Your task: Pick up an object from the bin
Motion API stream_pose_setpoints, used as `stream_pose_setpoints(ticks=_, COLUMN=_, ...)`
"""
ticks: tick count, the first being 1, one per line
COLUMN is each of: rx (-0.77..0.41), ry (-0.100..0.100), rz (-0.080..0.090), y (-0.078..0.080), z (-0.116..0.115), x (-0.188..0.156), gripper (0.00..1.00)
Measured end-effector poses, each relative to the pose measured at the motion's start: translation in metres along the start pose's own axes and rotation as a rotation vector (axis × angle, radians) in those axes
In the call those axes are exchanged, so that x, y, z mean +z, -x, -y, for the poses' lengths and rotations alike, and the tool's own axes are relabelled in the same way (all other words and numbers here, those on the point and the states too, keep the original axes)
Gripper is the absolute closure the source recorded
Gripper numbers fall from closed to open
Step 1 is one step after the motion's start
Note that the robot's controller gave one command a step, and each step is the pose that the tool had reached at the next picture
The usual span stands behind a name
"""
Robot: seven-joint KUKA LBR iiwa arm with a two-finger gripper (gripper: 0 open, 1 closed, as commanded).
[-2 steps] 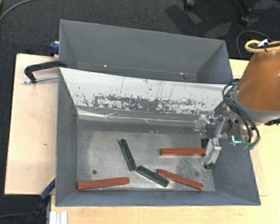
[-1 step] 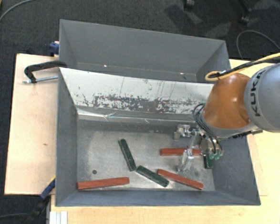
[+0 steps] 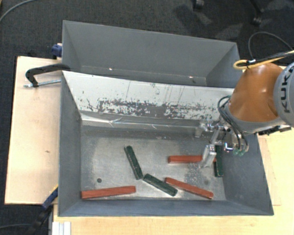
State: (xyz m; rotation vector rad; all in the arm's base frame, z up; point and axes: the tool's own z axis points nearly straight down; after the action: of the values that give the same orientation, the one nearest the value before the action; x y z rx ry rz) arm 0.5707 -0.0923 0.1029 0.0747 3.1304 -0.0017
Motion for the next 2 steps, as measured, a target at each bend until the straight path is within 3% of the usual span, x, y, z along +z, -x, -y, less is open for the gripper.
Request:
stream_pose_setpoints(ticks=1, rx=0.216, ry=0.002, rz=-0.004, y=0.001, z=-0.019, x=0.002, gripper=0.0)
stream_pose_setpoints(ticks=2, rx=0.16, ry=0.0, rz=-0.012, y=-0.006, z=-0.007, x=0.034, gripper=0.0)
